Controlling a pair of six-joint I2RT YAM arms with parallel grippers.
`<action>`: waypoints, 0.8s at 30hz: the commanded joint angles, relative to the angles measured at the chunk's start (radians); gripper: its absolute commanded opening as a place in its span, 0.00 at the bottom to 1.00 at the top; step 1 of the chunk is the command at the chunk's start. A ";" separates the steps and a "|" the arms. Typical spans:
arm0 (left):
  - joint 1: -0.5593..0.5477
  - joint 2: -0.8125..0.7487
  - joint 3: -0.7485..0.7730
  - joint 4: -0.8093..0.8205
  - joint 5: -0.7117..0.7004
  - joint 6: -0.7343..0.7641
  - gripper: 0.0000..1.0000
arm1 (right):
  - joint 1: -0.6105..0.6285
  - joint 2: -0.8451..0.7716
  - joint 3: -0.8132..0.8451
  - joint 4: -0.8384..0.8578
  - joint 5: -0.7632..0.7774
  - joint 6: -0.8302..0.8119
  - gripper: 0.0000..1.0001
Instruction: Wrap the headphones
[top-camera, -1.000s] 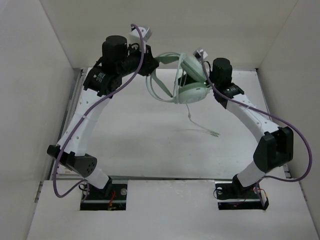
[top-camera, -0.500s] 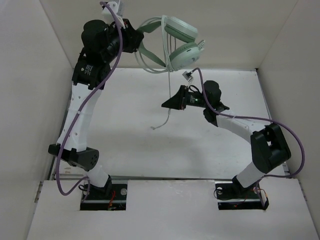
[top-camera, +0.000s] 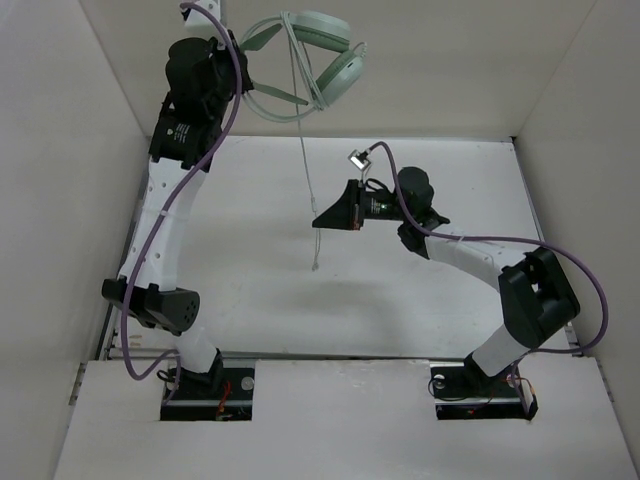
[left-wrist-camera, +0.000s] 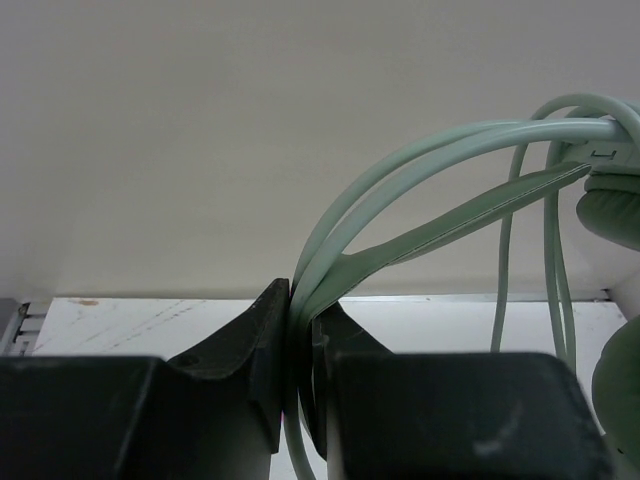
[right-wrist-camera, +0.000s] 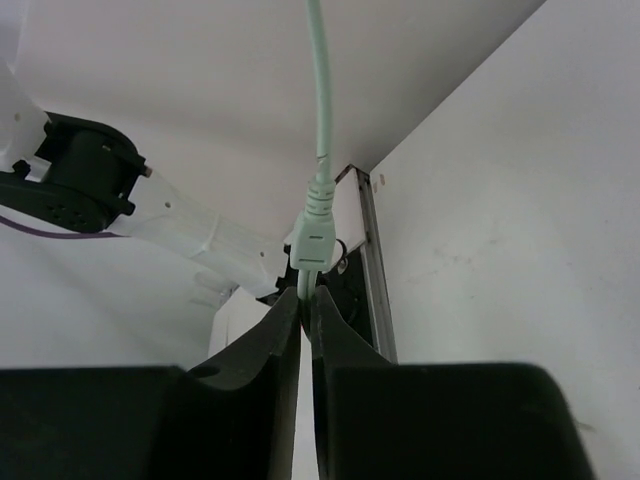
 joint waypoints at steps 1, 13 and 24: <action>0.001 -0.064 -0.001 0.165 -0.054 -0.010 0.00 | 0.005 -0.043 0.044 0.071 -0.038 -0.002 0.07; -0.005 -0.080 -0.146 0.249 -0.217 0.188 0.00 | 0.001 -0.104 0.270 -0.505 -0.030 -0.498 0.00; 0.013 -0.069 -0.257 0.231 -0.243 0.256 0.00 | 0.060 -0.138 0.625 -1.158 0.584 -1.457 0.00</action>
